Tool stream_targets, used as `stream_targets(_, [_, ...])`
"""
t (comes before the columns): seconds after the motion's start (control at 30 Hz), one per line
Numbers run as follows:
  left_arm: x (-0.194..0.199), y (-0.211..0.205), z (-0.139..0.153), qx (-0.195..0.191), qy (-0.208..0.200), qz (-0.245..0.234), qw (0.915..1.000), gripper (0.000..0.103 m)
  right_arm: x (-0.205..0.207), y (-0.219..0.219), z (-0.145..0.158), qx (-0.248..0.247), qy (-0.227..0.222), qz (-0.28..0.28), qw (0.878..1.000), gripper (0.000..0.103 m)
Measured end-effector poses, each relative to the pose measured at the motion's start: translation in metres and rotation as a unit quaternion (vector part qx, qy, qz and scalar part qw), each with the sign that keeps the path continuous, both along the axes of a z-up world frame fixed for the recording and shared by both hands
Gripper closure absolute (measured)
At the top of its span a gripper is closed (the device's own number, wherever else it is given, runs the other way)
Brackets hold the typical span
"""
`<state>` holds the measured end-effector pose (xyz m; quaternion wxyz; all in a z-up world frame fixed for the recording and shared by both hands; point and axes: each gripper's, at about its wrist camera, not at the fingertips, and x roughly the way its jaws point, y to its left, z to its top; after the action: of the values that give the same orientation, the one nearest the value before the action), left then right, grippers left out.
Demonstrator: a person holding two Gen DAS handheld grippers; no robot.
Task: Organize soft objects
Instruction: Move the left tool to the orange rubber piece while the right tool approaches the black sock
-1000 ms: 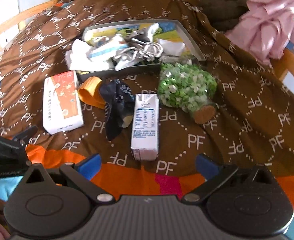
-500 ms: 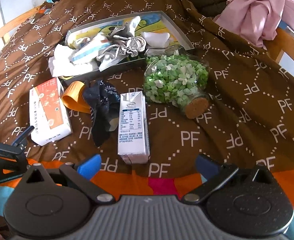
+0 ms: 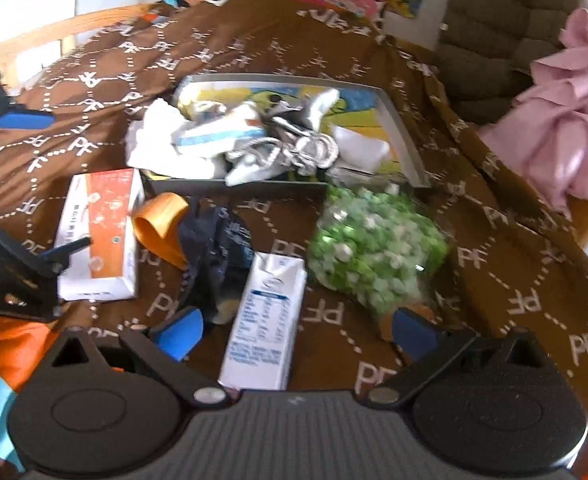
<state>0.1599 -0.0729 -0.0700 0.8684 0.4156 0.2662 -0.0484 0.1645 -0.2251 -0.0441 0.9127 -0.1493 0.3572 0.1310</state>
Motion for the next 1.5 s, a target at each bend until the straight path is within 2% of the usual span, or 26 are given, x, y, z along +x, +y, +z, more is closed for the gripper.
stream_targets(0.33, [0.015,-0.002,-0.005,-0.002,0.008,-0.028,0.9996,0.001,-0.006,0.032,-0.016,-0.067,-0.018,0.101,0.992,0.0])
stream_targets(0.53, [0.024,-0.004,-0.005,-0.011,0.015,-0.052,0.9985,0.001,-0.005,0.044,-0.026,-0.1,-0.031,0.145,0.984,0.001])
stream_targets(0.7, [0.035,-0.005,-0.009,-0.01,0.017,-0.053,0.9984,0.001,0.0,0.053,-0.033,-0.123,-0.049,0.183,0.974,0.002])
stream_targets(1.0, [0.059,0.006,-0.014,-0.052,0.039,-0.045,0.9968,0.001,0.018,0.066,-0.042,-0.143,-0.066,0.192,0.969,0.003])
stream_targets(1.5, [0.076,0.008,-0.016,-0.084,0.053,-0.036,0.9944,0.001,0.028,0.075,-0.053,-0.156,-0.057,0.196,0.966,0.003])
